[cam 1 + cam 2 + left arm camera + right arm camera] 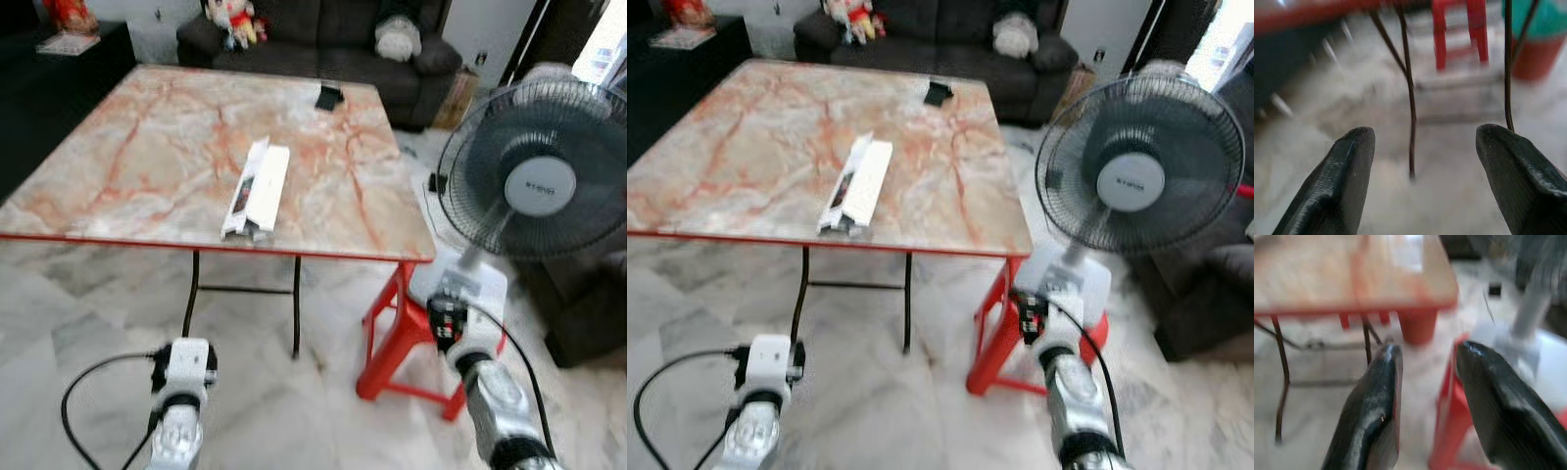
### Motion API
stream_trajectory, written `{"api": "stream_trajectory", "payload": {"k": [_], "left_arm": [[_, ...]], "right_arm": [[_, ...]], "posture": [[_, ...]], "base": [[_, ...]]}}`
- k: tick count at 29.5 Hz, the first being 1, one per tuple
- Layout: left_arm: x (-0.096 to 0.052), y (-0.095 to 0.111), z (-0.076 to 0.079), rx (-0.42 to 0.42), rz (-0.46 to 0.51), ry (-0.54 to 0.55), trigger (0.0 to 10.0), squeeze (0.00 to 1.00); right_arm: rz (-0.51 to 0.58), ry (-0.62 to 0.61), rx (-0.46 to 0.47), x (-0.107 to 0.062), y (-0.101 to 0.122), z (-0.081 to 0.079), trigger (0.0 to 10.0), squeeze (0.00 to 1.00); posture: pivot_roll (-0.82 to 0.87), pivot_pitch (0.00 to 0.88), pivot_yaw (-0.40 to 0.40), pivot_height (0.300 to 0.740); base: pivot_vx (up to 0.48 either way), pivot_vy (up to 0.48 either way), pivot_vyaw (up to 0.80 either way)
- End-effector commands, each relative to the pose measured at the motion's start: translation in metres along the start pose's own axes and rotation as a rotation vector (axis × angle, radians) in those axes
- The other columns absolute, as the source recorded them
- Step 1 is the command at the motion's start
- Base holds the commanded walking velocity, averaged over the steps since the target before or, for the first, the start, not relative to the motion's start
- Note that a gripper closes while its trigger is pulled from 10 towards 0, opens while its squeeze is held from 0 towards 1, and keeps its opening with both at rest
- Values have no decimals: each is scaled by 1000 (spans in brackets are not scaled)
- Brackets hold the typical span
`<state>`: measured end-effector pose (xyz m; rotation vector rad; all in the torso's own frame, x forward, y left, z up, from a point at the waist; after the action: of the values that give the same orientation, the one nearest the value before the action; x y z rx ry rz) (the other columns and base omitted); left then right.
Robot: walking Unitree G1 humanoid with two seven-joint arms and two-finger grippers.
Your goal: Picking trash to rubbish bin
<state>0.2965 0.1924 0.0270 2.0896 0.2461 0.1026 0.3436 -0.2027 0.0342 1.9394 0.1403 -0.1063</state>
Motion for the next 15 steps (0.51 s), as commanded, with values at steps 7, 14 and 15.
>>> {"api": "stream_trajectory", "payload": {"k": [7, 14, 15], "left_arm": [[22, 85, -18, -50, 249, 123, 10000, 0], [39, 97, -11, -127, 210, 109, 10000, 0], [40, 102, -9, -116, 225, 96, 10000, 0]], "right_arm": [[202, 169, 22, 24, 57, -59, 10000, 0], [202, 249, 32, 34, 63, -102, 10000, 0], [199, 242, 46, 35, 62, -104, 10000, 0]], "posture": [[-10, 0, -93, 740], [-16, 0, -75, 740], [-7, 0, -77, 740]], "base": [[0, 0, 0], [0, 0, 0], [0, 0, 0]]}}
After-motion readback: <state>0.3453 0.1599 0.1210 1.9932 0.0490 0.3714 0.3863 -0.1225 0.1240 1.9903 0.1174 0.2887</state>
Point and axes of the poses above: a point about 5 cm out from each wrist's last joint towards the gripper, its own x axis pointing out of the wrist towards the gripper, its own y axis along the axis of the wrist's last joint, z = x × y, the point moved 4 cm from there along x, pointing out of the wrist towards the gripper, and after that the axes turned 15 degrees about x, right-handed, at the moved point
